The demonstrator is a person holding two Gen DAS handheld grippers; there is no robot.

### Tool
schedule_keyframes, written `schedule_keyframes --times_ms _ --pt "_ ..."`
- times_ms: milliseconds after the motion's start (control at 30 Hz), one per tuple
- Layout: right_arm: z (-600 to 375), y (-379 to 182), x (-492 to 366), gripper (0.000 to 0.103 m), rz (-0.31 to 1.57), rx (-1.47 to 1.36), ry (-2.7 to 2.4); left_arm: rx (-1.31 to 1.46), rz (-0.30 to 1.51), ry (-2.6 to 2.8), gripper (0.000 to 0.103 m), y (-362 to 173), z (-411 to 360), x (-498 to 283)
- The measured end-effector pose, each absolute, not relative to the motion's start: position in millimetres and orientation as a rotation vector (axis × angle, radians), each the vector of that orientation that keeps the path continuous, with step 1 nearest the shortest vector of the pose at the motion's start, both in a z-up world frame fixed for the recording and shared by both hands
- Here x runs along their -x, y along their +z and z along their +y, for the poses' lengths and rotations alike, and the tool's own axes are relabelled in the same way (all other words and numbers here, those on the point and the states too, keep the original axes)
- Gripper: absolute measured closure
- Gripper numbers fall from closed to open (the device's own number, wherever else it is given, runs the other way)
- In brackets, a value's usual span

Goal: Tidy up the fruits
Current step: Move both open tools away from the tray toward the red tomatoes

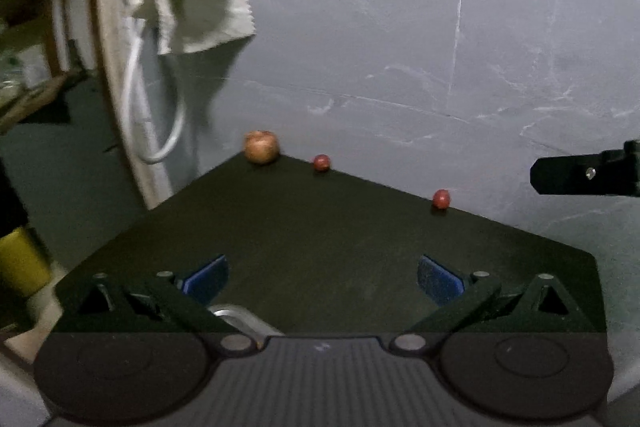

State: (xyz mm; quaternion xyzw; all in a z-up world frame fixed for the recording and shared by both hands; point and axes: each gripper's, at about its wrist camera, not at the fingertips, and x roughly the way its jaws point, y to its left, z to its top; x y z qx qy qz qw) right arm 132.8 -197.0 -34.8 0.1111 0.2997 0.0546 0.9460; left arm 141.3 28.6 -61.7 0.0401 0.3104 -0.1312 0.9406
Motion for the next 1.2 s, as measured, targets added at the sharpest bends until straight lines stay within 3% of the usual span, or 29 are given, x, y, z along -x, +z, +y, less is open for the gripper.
schedule_keyframes --times_ms 200,733,1033,1200 --pt "-181 -33 -137 0.001 0.608 -0.247 -0.016 -0.104 0.67 -0.369 0.001 -67 45 -181" --pt "-197 -30 -137 0.001 0.536 -0.287 -0.083 -0.202 0.561 -0.355 0.001 -49 40 -211" --pt "-186 -72 -227 0.008 0.583 -0.266 -0.238 -0.242 0.573 -0.476 0.002 -94 27 -331" --pt "-191 -110 -271 0.016 0.628 -0.302 -0.327 -0.3 0.591 -0.542 0.013 -136 7 -394"
